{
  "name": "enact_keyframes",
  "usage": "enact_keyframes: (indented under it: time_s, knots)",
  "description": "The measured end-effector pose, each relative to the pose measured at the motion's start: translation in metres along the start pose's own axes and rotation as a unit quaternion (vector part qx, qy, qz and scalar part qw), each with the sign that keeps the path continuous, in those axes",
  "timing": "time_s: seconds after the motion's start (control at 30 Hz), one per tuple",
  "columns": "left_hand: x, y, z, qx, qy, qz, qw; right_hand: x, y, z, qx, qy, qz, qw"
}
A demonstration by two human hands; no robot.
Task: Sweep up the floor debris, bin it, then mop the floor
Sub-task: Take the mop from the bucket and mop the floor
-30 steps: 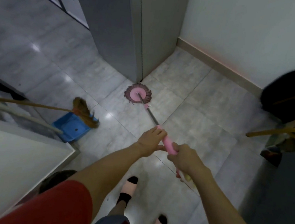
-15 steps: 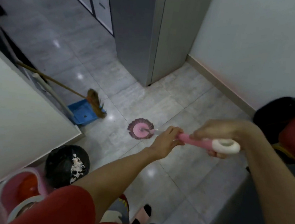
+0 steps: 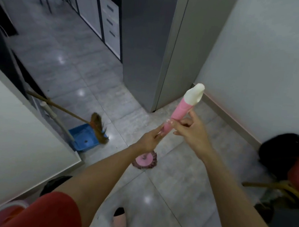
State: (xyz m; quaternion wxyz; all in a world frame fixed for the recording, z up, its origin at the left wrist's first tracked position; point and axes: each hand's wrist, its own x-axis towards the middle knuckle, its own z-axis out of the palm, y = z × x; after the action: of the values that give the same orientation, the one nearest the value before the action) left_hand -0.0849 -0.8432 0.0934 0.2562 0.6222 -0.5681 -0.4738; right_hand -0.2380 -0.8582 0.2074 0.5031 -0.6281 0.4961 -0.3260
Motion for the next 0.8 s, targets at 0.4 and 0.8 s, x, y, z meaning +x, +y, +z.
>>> enact_keyframes:
  time_s: [0.4, 0.8]
  knots:
    - [0.008, -0.048, -0.035, -0.017, 0.060, -0.131, 0.990, 0.078, 0.081, 0.040, -0.136, 0.026, 0.027, 0.990]
    - [0.027, -0.008, -0.025, -0.095, 0.207, -0.180, 0.957, 0.172, -0.031, 0.057, 0.094, -0.218, -0.127, 0.963]
